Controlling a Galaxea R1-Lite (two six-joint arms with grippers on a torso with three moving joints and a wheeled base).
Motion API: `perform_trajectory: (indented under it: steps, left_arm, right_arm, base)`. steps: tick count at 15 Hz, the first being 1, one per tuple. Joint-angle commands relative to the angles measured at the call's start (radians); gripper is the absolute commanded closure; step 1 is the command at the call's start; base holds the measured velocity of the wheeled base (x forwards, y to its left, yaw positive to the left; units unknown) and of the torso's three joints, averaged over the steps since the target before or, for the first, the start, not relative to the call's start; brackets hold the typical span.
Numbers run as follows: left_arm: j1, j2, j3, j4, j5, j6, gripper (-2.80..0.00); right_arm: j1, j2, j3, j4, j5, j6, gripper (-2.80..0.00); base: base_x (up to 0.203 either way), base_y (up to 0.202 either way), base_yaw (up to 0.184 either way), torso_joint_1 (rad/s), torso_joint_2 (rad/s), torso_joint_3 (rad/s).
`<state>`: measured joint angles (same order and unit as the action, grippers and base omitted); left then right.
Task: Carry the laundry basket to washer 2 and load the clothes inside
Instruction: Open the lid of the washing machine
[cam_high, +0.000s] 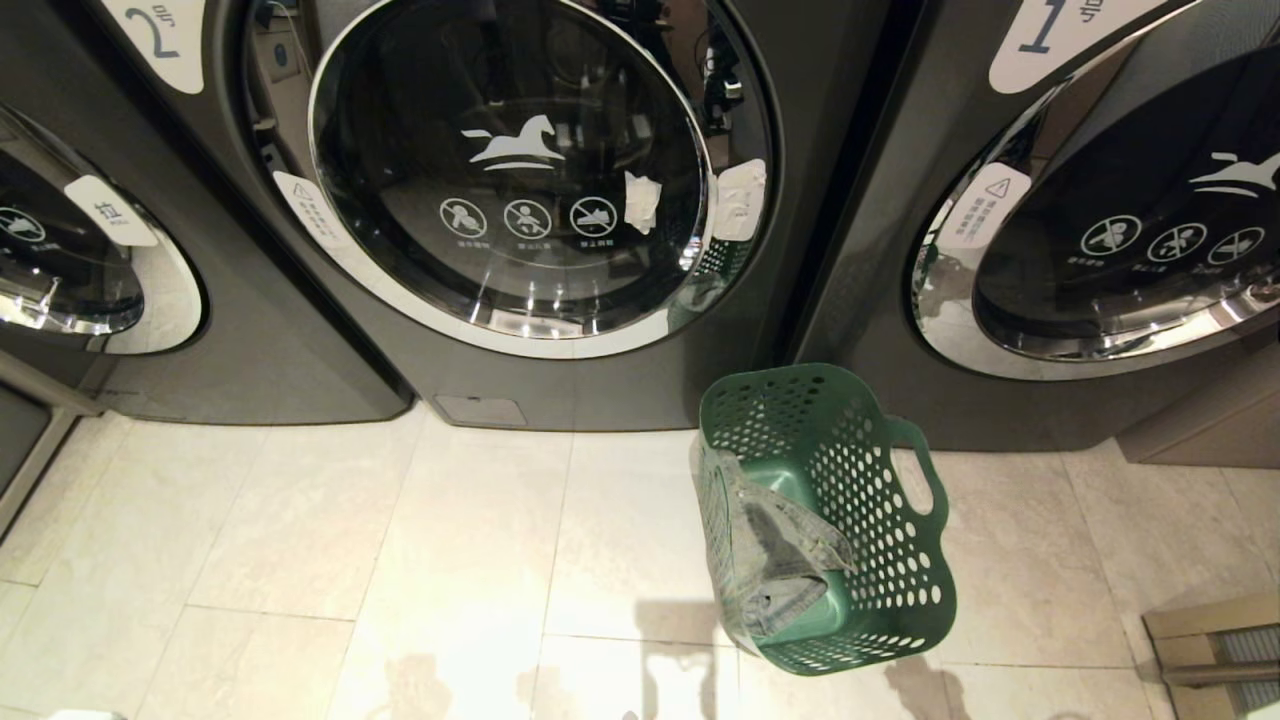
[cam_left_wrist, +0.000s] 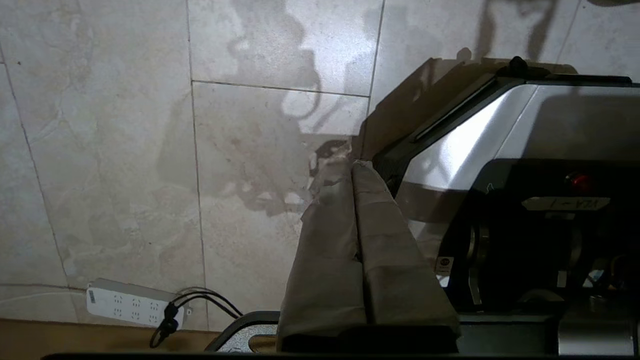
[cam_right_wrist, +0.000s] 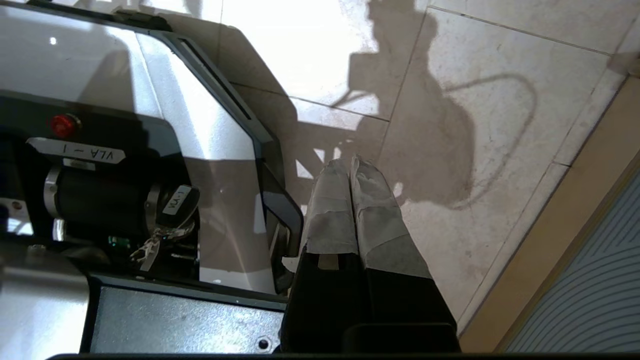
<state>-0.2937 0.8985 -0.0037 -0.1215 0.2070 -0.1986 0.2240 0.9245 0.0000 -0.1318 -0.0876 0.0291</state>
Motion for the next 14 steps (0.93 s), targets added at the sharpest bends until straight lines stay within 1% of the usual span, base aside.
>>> perform_trajectory:
  steps: [1,2,3,4,5,7,8,9,10,12,13,14]
  left_arm:
    - [0.002,0.006,0.000,0.000,-0.036,0.011,0.00]
    - [0.002,0.004,0.002,0.001,-0.078,0.023,0.00]
    - [0.002,0.002,0.004,0.006,-0.121,0.037,0.00]
    - [0.001,0.002,0.005,0.027,-0.162,0.080,0.00]
    - [0.001,0.002,0.005,0.063,-0.190,0.129,0.00]
    - [0.002,0.008,0.005,0.131,-0.205,0.223,0.00]
    - [0.011,0.014,0.004,0.135,-0.207,0.222,0.00]
    - [0.040,0.015,0.004,0.138,-0.207,0.219,0.00]
    - [0.089,0.012,0.004,0.139,-0.207,0.217,0.00]
    - [0.242,-0.032,0.004,0.138,-0.207,0.217,0.00]
    - [0.301,-0.099,0.004,0.138,-0.207,0.219,0.00]
    - [0.328,-0.199,0.004,0.139,-0.207,0.222,0.00]
  right_arm:
    - [0.001,0.002,0.000,0.005,0.012,0.000,0.00]
    - [0.001,0.003,0.000,0.024,0.043,-0.001,0.00]
    - [0.001,0.003,0.000,0.071,0.068,-0.007,0.00]
    - [0.001,0.003,-0.003,0.143,0.080,-0.040,0.00]
    - [0.000,0.003,-0.005,0.154,0.088,-0.080,0.00]
    - [-0.003,0.014,-0.003,0.147,0.092,-0.087,0.00]
    - [-0.012,0.014,-0.003,0.147,0.091,-0.083,0.00]
    - [-0.020,0.014,-0.003,0.147,0.091,-0.082,0.00]
    - [-0.042,0.014,-0.003,0.147,0.091,-0.085,0.00]
    - [-0.117,0.012,-0.001,0.144,0.092,-0.093,0.00]
    - [-0.145,-0.007,0.000,0.142,0.092,-0.094,0.00]
    - [-0.153,-0.044,0.000,0.141,0.092,-0.092,0.00]
  base:
    - [0.000,0.000,0.000,0.000,0.00,0.000]
    - [0.000,0.000,0.000,0.000,0.00,0.000]
    - [0.000,0.000,0.000,0.000,0.00,0.000]
    - [0.000,0.000,0.000,0.000,0.00,0.000]
    - [0.000,0.000,0.000,0.000,0.00,0.000]
    - [0.000,0.000,0.000,0.000,0.00,0.000]
    - [0.000,0.000,0.000,0.000,0.00,0.000]
    - [0.000,0.000,0.000,0.000,0.00,0.000]
    - [0.000,0.000,0.000,0.000,0.00,0.000]
    - [0.000,0.000,0.000,0.000,0.00,0.000]
    - [0.000,0.000,0.000,0.000,0.00,0.000]
    - [0.000,0.000,0.000,0.000,0.00,0.000]
